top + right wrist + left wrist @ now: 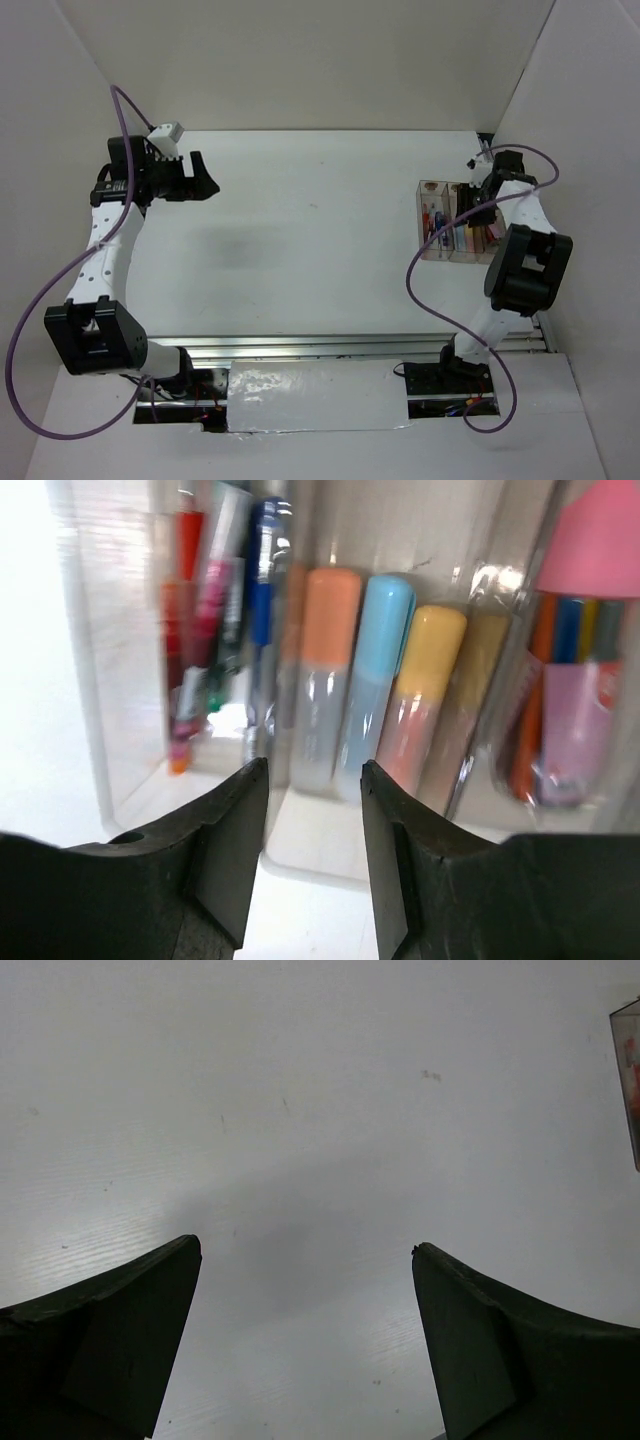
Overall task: Sort the stationery into containers
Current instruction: Reset both arms
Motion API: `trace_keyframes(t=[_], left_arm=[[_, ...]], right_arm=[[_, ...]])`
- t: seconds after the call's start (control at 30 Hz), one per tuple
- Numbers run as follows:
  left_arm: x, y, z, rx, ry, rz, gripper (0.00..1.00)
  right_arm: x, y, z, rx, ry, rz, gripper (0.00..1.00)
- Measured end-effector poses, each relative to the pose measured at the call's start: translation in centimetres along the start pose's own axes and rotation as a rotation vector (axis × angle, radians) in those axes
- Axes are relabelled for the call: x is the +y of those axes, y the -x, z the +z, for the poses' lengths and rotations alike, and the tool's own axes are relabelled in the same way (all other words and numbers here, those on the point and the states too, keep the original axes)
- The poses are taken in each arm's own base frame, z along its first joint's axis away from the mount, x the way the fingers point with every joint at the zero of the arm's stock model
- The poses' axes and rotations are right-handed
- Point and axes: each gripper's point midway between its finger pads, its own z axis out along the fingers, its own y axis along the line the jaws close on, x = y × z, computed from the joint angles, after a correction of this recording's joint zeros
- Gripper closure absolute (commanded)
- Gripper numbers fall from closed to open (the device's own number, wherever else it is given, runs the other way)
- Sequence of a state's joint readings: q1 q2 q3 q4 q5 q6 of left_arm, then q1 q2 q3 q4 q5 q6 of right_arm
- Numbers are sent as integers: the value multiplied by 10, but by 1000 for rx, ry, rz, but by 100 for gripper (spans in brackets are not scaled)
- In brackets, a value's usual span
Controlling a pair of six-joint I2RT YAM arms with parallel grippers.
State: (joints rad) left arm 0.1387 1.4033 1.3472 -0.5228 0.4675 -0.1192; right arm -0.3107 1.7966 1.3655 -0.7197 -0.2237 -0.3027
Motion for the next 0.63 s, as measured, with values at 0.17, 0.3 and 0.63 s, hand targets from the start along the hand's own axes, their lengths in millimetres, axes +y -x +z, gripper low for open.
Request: trace_keyframes(t=[0.17,0.3,0.63], left_arm=[[7,-4,-11,-3,60,64,1],[15,-28,-23,19,125,154,1],[25,-105,-70,36,277,336,1]], right_arm=[[19,35,-83,-231,-9,-74,36],[39,41,-164,-490,-73,-212,17],[76,-61,-200,-736,-183,-442,0]])
